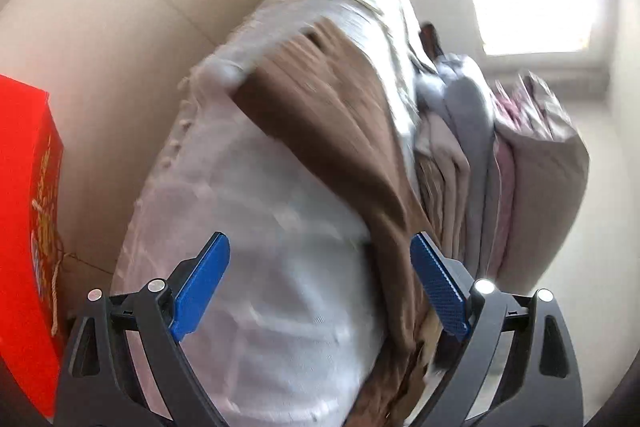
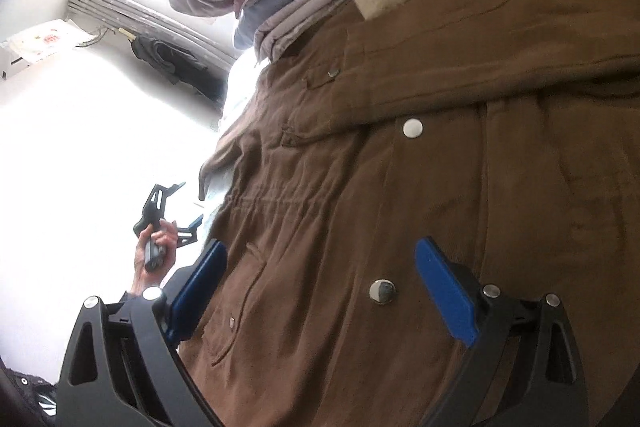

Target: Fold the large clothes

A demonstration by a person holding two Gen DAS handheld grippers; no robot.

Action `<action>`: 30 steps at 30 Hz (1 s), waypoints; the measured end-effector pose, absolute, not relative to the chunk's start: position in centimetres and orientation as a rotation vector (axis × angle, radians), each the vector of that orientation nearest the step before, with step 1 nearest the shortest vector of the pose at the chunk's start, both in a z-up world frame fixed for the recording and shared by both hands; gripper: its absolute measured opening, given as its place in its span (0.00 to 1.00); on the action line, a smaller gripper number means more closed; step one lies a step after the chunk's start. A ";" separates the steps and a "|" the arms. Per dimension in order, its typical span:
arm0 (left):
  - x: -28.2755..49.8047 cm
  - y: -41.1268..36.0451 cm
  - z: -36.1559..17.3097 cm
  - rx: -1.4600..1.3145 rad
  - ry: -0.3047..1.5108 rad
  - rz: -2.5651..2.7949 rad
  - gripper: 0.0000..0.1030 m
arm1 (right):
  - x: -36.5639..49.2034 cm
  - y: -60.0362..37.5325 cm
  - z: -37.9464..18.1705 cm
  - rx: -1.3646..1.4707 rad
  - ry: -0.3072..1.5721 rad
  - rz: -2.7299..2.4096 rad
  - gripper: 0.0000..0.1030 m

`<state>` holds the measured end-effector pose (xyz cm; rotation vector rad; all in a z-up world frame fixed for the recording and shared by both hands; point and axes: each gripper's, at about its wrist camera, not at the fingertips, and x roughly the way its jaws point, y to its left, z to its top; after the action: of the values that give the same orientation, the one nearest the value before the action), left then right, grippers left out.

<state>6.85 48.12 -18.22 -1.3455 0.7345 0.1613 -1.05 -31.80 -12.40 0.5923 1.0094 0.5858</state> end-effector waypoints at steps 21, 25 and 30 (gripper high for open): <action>11.0 50.8 -21.0 -1.470 0.601 0.276 0.18 | -0.6 -30.9 -13.5 0.526 1.034 0.564 0.89; 11.1 50.1 -16.9 -1.335 0.534 0.284 0.08 | -0.6 -31.1 -13.3 0.545 1.032 0.566 0.89; 13.0 44.4 -7.1 -1.150 0.439 0.150 0.07 | -0.7 -33.1 -12.8 0.679 1.005 0.551 0.89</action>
<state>13.04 44.36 -7.14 -1.1504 0.4389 0.1500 -0.75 -33.06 -12.79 0.6789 1.0053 0.5506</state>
